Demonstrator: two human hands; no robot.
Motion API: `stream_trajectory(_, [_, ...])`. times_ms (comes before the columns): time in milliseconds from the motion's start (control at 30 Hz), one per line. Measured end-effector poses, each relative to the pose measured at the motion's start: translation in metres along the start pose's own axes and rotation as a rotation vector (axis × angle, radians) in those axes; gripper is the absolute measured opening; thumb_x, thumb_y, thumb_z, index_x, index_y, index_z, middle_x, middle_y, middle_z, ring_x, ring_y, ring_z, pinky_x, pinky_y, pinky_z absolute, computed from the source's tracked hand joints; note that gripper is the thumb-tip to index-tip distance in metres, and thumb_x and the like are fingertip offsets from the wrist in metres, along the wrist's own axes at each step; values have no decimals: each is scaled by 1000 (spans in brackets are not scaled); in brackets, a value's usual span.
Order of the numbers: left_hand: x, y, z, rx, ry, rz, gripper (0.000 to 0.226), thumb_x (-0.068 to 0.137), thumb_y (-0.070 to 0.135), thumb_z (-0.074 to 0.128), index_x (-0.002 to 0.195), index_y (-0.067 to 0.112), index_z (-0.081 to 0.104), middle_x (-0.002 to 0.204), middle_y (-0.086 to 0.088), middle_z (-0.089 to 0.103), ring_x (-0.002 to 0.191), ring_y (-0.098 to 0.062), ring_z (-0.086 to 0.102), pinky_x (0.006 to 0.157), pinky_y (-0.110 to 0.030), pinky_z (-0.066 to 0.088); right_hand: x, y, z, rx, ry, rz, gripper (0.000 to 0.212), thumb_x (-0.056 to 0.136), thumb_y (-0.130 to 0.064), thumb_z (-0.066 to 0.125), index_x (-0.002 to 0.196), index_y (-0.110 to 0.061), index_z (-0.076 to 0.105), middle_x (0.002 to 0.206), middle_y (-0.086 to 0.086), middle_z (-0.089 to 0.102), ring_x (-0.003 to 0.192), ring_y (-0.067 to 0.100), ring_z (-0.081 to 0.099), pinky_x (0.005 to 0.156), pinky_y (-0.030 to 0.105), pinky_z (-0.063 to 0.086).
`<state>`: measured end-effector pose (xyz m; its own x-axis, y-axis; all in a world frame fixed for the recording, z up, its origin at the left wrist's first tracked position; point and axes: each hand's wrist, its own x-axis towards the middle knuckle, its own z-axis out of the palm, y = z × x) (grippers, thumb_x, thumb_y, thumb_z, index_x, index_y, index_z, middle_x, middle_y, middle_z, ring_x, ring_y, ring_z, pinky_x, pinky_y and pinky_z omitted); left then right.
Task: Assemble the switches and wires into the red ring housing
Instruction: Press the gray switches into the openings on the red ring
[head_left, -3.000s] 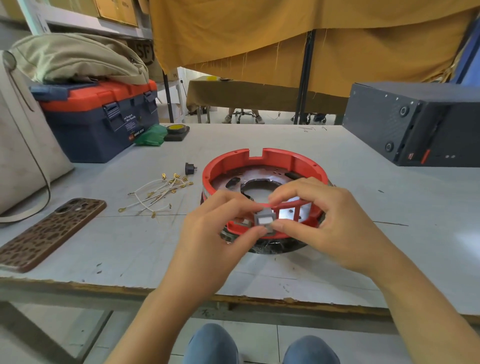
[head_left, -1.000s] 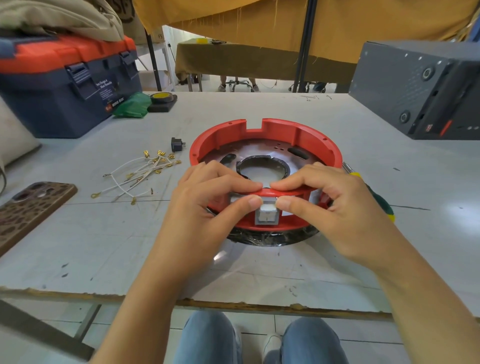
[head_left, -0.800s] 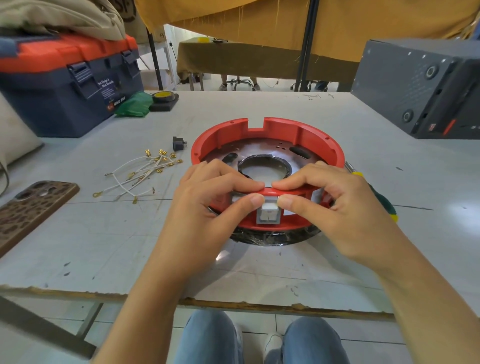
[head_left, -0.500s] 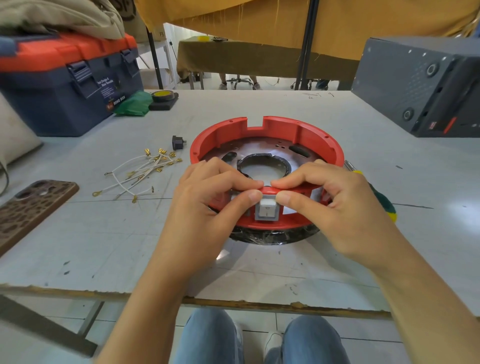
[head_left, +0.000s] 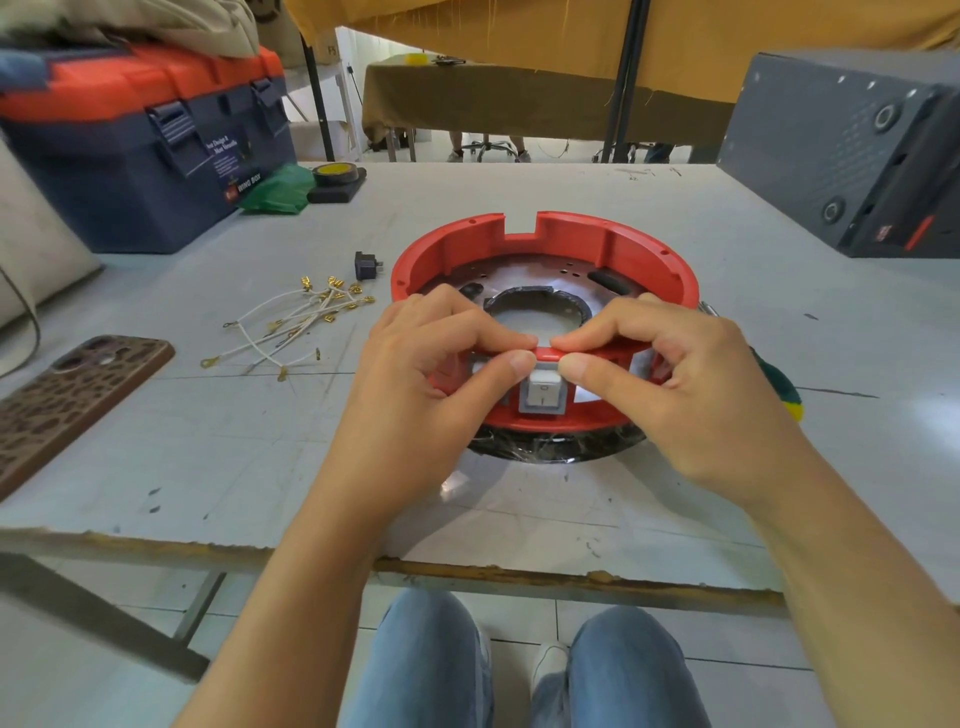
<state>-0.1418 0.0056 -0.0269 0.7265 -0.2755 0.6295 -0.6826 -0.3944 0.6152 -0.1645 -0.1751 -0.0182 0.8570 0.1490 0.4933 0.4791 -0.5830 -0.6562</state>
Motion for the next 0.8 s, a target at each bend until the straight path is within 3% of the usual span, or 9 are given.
stream_trajectory(100, [-3,-1,-1,22,-24,-13,10,85,28,59,91,32,66,90,5,60,93,-15,54,86,-42,43,-1,1,-1,-64,-27,-46,5,86,-31,64,89,-35,63,77,-38,53,78,-10,49,73,9,32])
stream_trajectory(233, [-7,-6,-7,20,-95,-29,18,84,32,61,101,35,64,103,15,58,103,-17,51,88,-33,42,-3,3,-5,-97,-73,-59,15,84,-34,66,97,-39,60,85,-29,53,86,-9,47,83,19,34])
stream_trajectory(400, [-8,-10,-8,82,-137,36,28,81,27,65,108,31,61,112,12,57,112,-17,49,96,-35,39,-5,4,-5,-161,-86,-37,27,76,-39,67,99,-44,55,90,-27,51,90,-10,42,81,13,29])
stream_trajectory(567, [-8,-11,-9,123,-160,48,33,78,41,62,110,31,60,116,15,55,114,-13,47,98,-34,37,-5,3,-3,-201,-85,-15,32,71,-43,71,98,-43,53,90,-27,49,96,-2,42,81,9,28])
stream_trajectory(800, [-6,-11,-10,189,-141,26,34,74,38,69,107,33,62,111,23,57,111,-7,46,98,-25,32,-3,2,-5,-212,-128,4,31,69,-44,71,88,-52,48,91,-31,48,98,-11,38,74,8,29])
